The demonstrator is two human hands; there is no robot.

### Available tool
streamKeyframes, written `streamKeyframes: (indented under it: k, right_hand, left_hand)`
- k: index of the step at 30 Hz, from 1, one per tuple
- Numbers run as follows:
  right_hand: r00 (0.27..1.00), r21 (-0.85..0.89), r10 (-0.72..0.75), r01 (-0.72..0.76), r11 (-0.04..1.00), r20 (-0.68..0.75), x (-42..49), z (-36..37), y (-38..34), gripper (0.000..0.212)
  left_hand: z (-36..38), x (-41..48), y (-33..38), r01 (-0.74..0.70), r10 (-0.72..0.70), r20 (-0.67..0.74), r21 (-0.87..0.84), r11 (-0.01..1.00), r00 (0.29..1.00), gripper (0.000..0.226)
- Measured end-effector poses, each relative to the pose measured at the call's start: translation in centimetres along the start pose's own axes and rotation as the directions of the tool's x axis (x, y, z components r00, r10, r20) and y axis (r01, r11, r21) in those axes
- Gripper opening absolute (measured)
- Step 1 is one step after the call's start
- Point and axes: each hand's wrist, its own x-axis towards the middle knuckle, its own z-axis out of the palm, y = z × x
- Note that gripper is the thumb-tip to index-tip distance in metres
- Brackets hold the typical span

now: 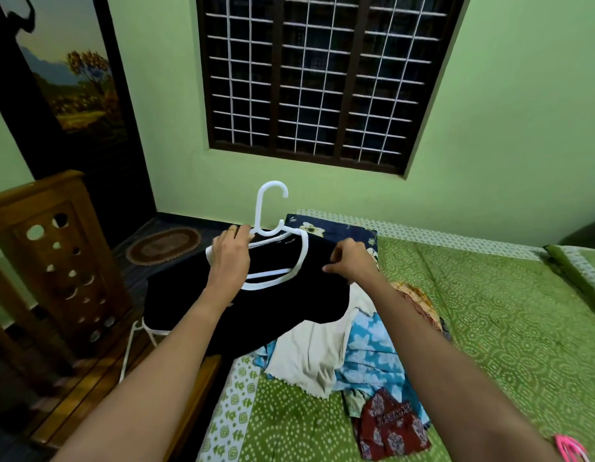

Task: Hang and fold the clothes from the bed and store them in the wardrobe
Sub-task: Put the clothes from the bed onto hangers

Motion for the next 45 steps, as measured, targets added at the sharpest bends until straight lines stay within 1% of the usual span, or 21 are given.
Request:
streamKeyframes:
  k: [2, 3, 5, 7, 10, 13, 15, 17, 18, 20, 22, 24, 26, 28, 29, 32, 35, 38, 40, 42, 45]
  right_hand:
    - [0.999, 0.011, 0.045, -0.045, 0.999, -0.023, -0.1, 0.2, -0.2, 0.040]
    - [0.998, 0.007, 0.057, -0.057, 0.998, -0.009, -0.3, 0.3, -0.4, 0.044]
    - [0.998, -0.065, 0.052, -0.049, 0.997, 0.043, -0.7, 0.7, -0.6, 0.051]
    - [0.999, -0.169, 0.032, -0.024, 0.985, 0.042, -1.2, 1.2, -1.1, 0.056]
    - [1.000, -0.214, -0.009, 0.005, 0.977, -0.019, -1.4, 2.2, -1.8, 0.061]
    - [0.994, -0.341, -0.077, 0.045, 0.939, -0.081, -1.5, 2.6, -2.1, 0.048]
    - [0.983, -0.395, -0.125, 0.063, 0.917, -0.135, -1.4, 2.6, -1.9, 0.033]
    - [0.973, -0.378, -0.147, 0.071, 0.923, -0.178, -1.1, 2.6, -1.7, 0.018]
    - [0.970, -0.366, -0.155, 0.078, 0.928, -0.186, -1.1, 2.6, -1.7, 0.015]
    - [0.965, -0.356, -0.173, 0.094, 0.930, -0.197, -1.1, 2.1, -1.5, 0.016]
    - [0.961, -0.341, -0.157, 0.073, 0.937, -0.226, -1.0, 0.8, -0.8, 0.019]
    - [0.949, -0.340, -0.122, 0.017, 0.940, -0.289, -0.3, -1.3, 0.2, 0.021]
    - [0.922, -0.289, -0.080, -0.036, 0.957, -0.380, 0.8, -3.7, 0.9, 0.017]
    - [0.886, -0.222, -0.046, -0.065, 0.973, -0.462, 1.7, -5.4, 1.0, 0.015]
    - [0.881, -0.204, -0.038, -0.067, 0.977, -0.471, 1.9, -5.6, 0.9, 0.015]
    - [0.915, -0.156, -0.008, -0.061, 0.986, -0.403, 1.9, -4.2, 0.2, 0.013]
    - [0.952, -0.070, 0.000, -0.022, 0.997, -0.306, 1.6, -2.5, -0.4, 0.022]
    - [0.969, -0.158, -0.079, 0.042, 0.987, -0.234, 1.1, -1.5, -1.0, 0.032]
    - [0.955, -0.204, -0.158, 0.107, 0.973, -0.250, 0.4, -1.2, -1.5, 0.036]
    - [0.932, -0.232, -0.239, 0.177, 0.957, -0.274, -0.1, -0.7, -1.9, 0.037]
    - [0.926, -0.293, -0.323, 0.259, 0.920, -0.197, -0.5, 0.0, -2.8, 0.034]
  left_hand:
    - [-0.1, 0.3, 0.3, -0.029, 0.029, -0.037, -0.012, 0.999, 0.999, 0.010]
    - [-0.1, 0.4, 0.4, -0.040, 0.038, -0.062, -0.024, 0.999, 0.997, 0.016]
    - [-0.4, 0.9, 0.7, -0.043, 0.038, -0.097, -0.053, 0.998, 0.995, 0.029]
    - [-0.8, 1.5, 1.2, -0.051, 0.045, -0.119, -0.056, 0.997, 0.992, 0.034]
    - [-1.2, 2.2, 2.1, -0.048, 0.040, -0.074, -0.103, 0.994, 0.996, 0.041]
    - [-1.4, 2.6, 2.5, -0.020, 0.015, -0.035, -0.122, 0.992, 0.999, 0.052]
    - [-1.6, 2.9, 2.5, 0.005, -0.008, -0.027, -0.137, 0.991, 1.000, 0.049]
    - [-1.7, 3.1, 2.4, 0.040, -0.045, -0.028, -0.156, 0.987, 0.999, 0.035]
    - [-1.8, 3.2, 2.3, 0.044, -0.050, -0.038, -0.160, 0.986, 0.998, 0.030]
    - [-1.9, 3.1, 1.9, 0.020, -0.030, -0.068, -0.144, 0.989, 0.997, 0.028]
    - [-2.0, 2.8, 1.2, -0.017, 0.008, -0.079, -0.113, 0.993, 0.997, 0.031]
    - [-1.7, 2.3, 0.4, -0.055, 0.051, -0.053, -0.080, 0.995, 0.997, 0.030]
    - [-1.1, 1.6, -0.3, -0.090, 0.089, -0.005, -0.046, 0.995, 0.996, 0.030]
    - [-0.8, 1.1, -0.5, -0.074, 0.076, 0.033, -0.054, 0.996, 0.997, 0.026]
    - [-0.7, 1.0, -0.3, -0.049, 0.054, 0.054, -0.077, 0.996, 0.997, 0.027]
    - [-0.6, 1.2, 0.4, 0.003, 0.008, 0.071, -0.152, 0.988, 0.997, 0.031]
    - [-0.4, 1.1, 0.8, 0.002, 0.003, 0.035, -0.164, 0.986, 0.999, 0.037]
    - [-0.1, 0.8, 0.8, 0.012, -0.008, 0.025, -0.157, 0.987, 1.000, 0.046]
    - [-0.2, 0.9, 0.7, 0.022, -0.018, 0.032, -0.146, 0.989, 0.999, 0.048]
    - [-0.3, 1.1, 0.6, 0.028, -0.022, 0.046, -0.134, 0.991, 0.999, 0.046]
    - [-0.6, 1.1, 0.3, 0.080, -0.071, 0.065, -0.147, 0.986, 0.995, 0.036]
